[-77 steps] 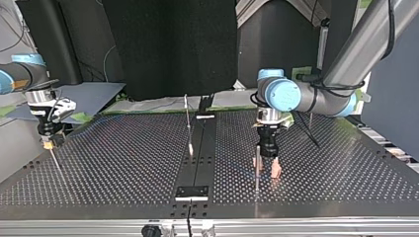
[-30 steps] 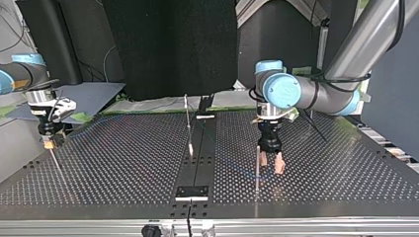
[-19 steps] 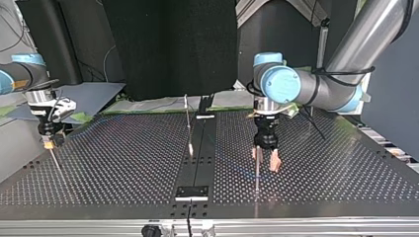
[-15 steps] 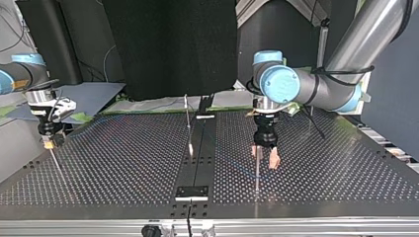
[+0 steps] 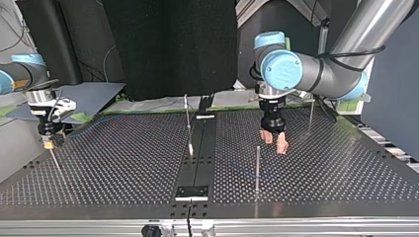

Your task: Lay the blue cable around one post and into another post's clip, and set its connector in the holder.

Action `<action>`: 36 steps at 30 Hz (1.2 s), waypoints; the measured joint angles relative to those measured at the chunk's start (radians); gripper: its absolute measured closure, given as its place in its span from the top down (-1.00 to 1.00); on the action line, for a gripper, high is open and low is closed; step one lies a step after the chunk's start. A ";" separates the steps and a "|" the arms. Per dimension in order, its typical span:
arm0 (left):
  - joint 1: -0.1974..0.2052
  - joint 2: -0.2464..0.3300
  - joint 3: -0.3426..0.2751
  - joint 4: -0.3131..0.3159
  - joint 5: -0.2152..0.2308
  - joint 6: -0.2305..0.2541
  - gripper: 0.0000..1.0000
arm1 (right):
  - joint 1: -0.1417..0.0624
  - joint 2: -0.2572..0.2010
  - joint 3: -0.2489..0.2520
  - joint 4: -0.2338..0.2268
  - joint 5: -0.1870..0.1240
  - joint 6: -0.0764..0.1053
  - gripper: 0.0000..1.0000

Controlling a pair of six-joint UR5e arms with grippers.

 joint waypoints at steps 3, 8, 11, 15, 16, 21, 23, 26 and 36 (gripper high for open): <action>-0.002 0.025 -0.002 -0.024 -0.018 0.026 1.00 | 0.000 0.000 0.000 -0.001 0.000 0.001 0.98; -0.011 0.070 0.018 -0.068 -0.026 0.070 1.00 | 0.000 0.000 0.000 -0.003 0.000 0.003 0.98; -0.022 0.096 0.040 -0.094 -0.026 0.096 1.00 | 0.000 0.000 0.000 -0.003 0.000 0.003 0.98; -0.039 0.116 0.070 -0.124 -0.025 0.126 1.00 | 0.000 0.000 0.000 -0.003 0.000 0.002 0.98; -0.043 0.118 0.077 -0.132 -0.025 0.134 1.00 | 0.000 0.000 0.000 -0.003 0.000 0.002 0.98; -0.061 0.121 0.101 -0.180 -0.023 0.182 1.00 | 0.000 0.000 0.000 -0.003 0.000 0.003 0.98; -0.066 0.121 0.106 -0.204 -0.013 0.205 1.00 | 0.000 0.000 0.000 -0.002 0.000 0.002 0.98; -0.074 0.121 0.114 -0.237 -0.002 0.238 1.00 | 0.000 0.000 0.000 -0.001 0.000 0.002 0.98; -0.098 0.120 0.138 -0.323 0.006 0.325 1.00 | 0.000 0.000 0.000 0.001 0.000 0.002 0.98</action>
